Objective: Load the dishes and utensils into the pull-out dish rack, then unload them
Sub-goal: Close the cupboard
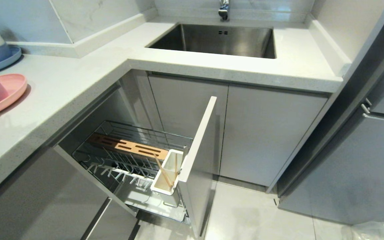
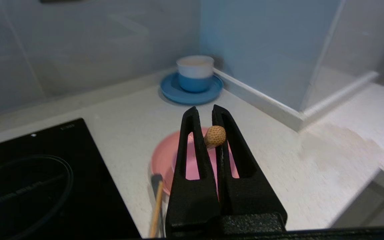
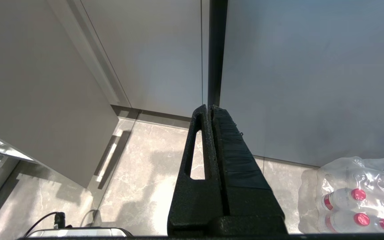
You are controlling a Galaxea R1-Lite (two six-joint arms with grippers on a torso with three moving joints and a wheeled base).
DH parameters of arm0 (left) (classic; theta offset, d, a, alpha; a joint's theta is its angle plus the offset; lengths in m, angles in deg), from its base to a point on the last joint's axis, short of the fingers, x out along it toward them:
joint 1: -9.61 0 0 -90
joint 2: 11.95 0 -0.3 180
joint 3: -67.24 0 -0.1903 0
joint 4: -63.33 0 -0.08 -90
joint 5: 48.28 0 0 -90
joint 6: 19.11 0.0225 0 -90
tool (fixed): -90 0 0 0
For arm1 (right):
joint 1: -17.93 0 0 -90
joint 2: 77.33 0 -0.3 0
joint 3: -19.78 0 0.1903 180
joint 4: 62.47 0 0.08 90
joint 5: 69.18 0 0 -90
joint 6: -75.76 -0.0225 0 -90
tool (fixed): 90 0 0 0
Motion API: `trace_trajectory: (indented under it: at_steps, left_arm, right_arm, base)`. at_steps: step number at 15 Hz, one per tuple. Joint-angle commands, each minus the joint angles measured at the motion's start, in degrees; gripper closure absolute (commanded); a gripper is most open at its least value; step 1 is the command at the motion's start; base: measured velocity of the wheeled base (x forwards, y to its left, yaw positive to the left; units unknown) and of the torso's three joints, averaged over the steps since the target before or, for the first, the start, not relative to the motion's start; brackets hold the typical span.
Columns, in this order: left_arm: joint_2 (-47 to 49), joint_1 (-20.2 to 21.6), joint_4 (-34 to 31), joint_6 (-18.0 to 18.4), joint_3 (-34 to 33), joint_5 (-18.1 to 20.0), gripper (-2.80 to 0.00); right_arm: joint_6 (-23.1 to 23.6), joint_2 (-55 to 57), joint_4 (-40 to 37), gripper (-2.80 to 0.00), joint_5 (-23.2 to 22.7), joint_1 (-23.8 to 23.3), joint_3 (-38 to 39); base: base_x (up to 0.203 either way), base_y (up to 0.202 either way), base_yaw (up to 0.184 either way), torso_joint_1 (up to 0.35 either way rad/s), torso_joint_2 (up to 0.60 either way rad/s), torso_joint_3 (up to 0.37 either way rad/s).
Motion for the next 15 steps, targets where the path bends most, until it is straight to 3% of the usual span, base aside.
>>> trace_trajectory:
  at_steps: [1, 3, 5, 8, 11, 14, 15]
  left_arm:
    - [3.4, 3.7, 0.4, -0.2, 2.4, 0.8, 0.00]
    - [6.0, 4.5, 5.5, -2.0, 6.1, 4.1, 0.00]
    - [8.7, 4.5, 9.7, -3.6, 9.7, 5.0, 0.00]
    - [11.6, 2.9, 8.9, -6.8, 10.7, 5.3, 0.00]
    - [13.4, 2.0, -0.5, -14.5, 12.5, 6.7, 0.00]
    - [14.5, 2.5, -15.4, -25.0, 18.3, 13.8, 0.00]
    - [15.1, 3.1, -17.1, -27.0, 19.2, 15.8, 0.00]
  right_arm:
    - [0.0, 0.0, 0.0, 0.00, 0.0, 0.0, 0.1]
    - [0.0, 0.0, 0.0, 0.00, 0.0, 0.0, 0.1]
    - [0.0, 0.0, 0.0, 0.00, 0.0, 0.0, 0.1]
    - [0.0, 0.0, 0.0, 0.00, 0.0, 0.1, 0.1]
    - [0.0, 0.0, 0.0, 0.00, 0.0, 0.0, 0.1]
    - [0.0, 0.0, 0.0, 0.00, 0.0, 0.0, 0.1]
    - [0.0, 0.0, 0.0, 0.00, 0.0, 0.0, 0.1]
  base:
    - [0.000, 0.000, 0.000, 0.000, 0.00, 0.000]
    - [0.000, 0.000, 0.000, 0.000, 0.00, 0.000]
    - [0.000, 0.000, 0.000, 0.000, 0.00, 0.000]
    - [0.000, 0.000, 0.000, 0.000, 0.00, 0.000]
    - [0.000, 0.000, 0.000, 0.000, 0.00, 0.000]
    - [0.000, 0.000, 0.000, 0.000, 0.00, 0.000]
    - [0.000, 0.000, 0.000, 0.000, 0.00, 0.000]
